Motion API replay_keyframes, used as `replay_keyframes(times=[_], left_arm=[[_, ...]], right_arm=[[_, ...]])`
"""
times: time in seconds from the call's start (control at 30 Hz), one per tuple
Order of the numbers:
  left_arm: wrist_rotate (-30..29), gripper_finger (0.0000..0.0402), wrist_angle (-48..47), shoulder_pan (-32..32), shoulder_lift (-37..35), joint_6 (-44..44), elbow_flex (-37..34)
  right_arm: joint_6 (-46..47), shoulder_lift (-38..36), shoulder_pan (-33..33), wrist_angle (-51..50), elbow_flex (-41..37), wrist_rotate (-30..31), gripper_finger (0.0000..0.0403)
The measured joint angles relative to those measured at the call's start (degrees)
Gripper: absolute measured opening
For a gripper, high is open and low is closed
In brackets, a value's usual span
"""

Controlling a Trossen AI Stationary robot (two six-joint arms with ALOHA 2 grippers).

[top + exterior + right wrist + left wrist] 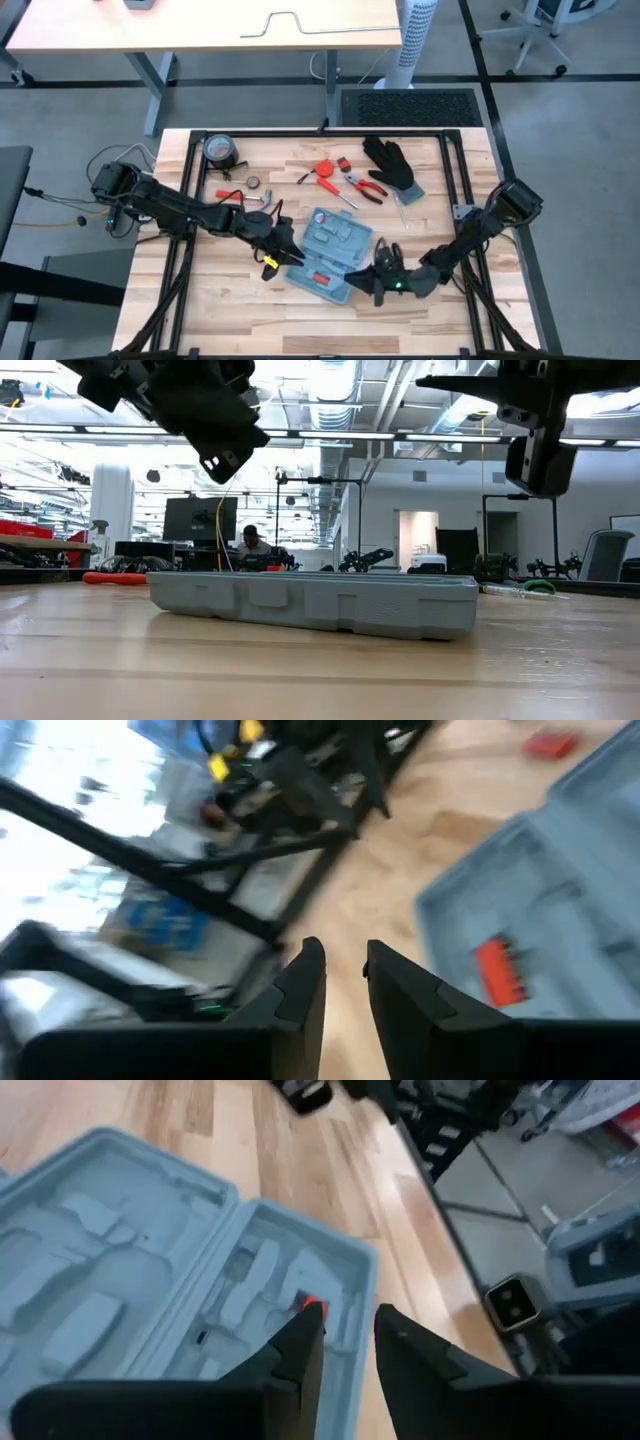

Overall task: Prefit tool cases
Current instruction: Remove the orange terminal block from the gray toolbox

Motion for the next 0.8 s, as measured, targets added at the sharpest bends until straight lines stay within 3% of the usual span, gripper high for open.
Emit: replay_keyframes(times=[0.07, 0.27, 0.47, 0.6, 0.8], left_arm=[[0.0, 0.0083, 1.3, 0.0, 0.0, -0.1, 0.0], [-3.6, 0.0083, 2.8, 0.0, 0.0, 3.1, 0.3], [-3.7, 0.0083, 0.8, 1.1, 0.4, 13.2, 0.3], [-3.0, 0.0083, -1.7, 4.0, 0.4, 14.5, 0.3], [2.1, 0.0083, -5.6, 7.6, 0.4, 18.9, 0.3]], right_arm=[[-0.6, -0.1, 0.0, 4.0, -1.5, -0.3, 0.0087], [-5.9, -0.2, -2.3, 2.8, 1.3, -2.2, 0.0087], [-5.1, -0.2, -5.8, -9.6, 6.8, -7.6, 0.0087], [-1.5, -0.2, -7.4, -22.1, 9.9, -9.4, 0.0087], [0.8, -0.2, -9.7, -24.0, 10.4, -9.5, 0.0087]])
